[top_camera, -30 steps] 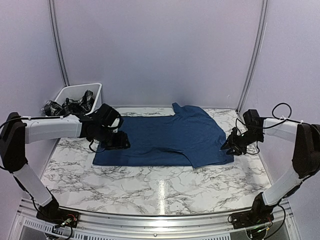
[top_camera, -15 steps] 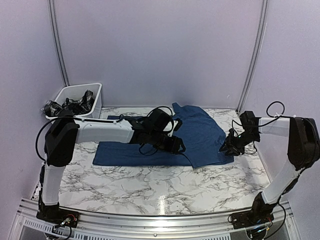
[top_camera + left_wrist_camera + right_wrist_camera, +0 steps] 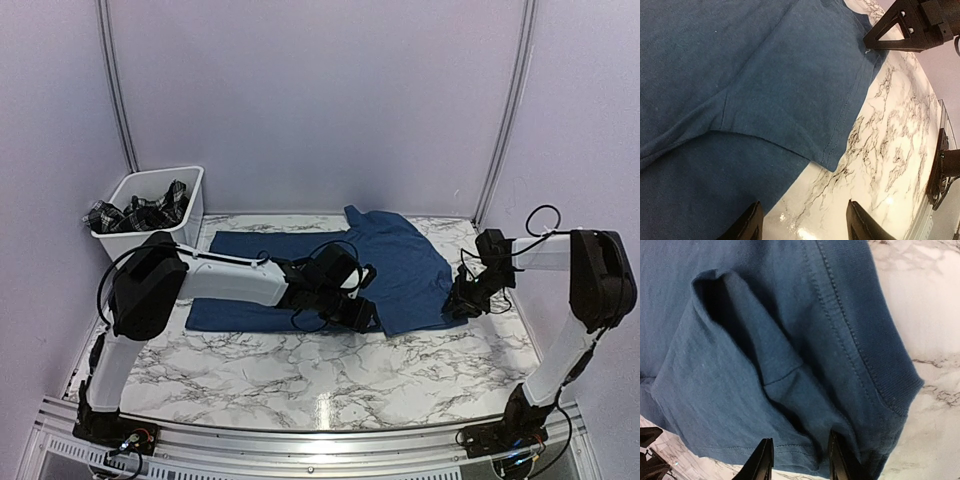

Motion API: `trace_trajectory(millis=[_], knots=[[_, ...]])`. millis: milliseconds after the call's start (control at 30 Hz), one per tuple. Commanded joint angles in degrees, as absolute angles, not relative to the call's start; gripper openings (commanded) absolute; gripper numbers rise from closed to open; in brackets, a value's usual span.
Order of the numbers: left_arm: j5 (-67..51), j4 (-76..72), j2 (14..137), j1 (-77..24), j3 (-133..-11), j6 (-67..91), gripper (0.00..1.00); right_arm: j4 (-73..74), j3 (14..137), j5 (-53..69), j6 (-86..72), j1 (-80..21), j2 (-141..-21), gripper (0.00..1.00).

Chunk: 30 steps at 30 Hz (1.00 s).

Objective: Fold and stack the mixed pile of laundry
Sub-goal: Adjust the 1/3-folded T-shirt at the center of the board.

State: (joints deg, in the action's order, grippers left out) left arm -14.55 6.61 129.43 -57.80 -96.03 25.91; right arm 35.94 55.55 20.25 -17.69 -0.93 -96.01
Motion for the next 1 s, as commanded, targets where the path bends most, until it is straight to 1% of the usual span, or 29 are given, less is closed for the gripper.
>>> trace_trajectory(millis=[0,167,533,733,833,900,967], knots=[[-15.2,5.5,131.8,-58.7,-97.5,26.4,0.59,34.1,55.4,19.8,-16.7,-0.6,-97.6,0.31],[-16.6,5.5,134.2,-59.2,-99.5,27.1,0.60,33.8,55.2,21.8,-16.9,-0.6,-97.4,0.18],[-19.1,5.1,140.0,-60.4,-105.5,28.9,0.61,34.3,55.4,23.3,-16.6,-0.6,-96.7,0.01],[-19.4,3.7,140.0,-61.1,-105.8,27.6,0.60,34.3,55.8,24.2,-16.7,-0.6,-96.7,0.00],[-19.4,2.4,140.4,-61.1,-106.4,28.0,0.55,34.2,55.8,24.6,-16.9,-0.6,-96.5,0.00],[-19.5,2.0,140.8,-61.1,-107.1,28.3,0.49,34.1,55.9,25.0,-17.0,-0.6,-96.2,0.00],[-19.4,1.4,140.7,-61.1,-107.1,28.8,0.41,34.0,56.4,25.6,-17.4,-0.6,-95.9,0.00]])
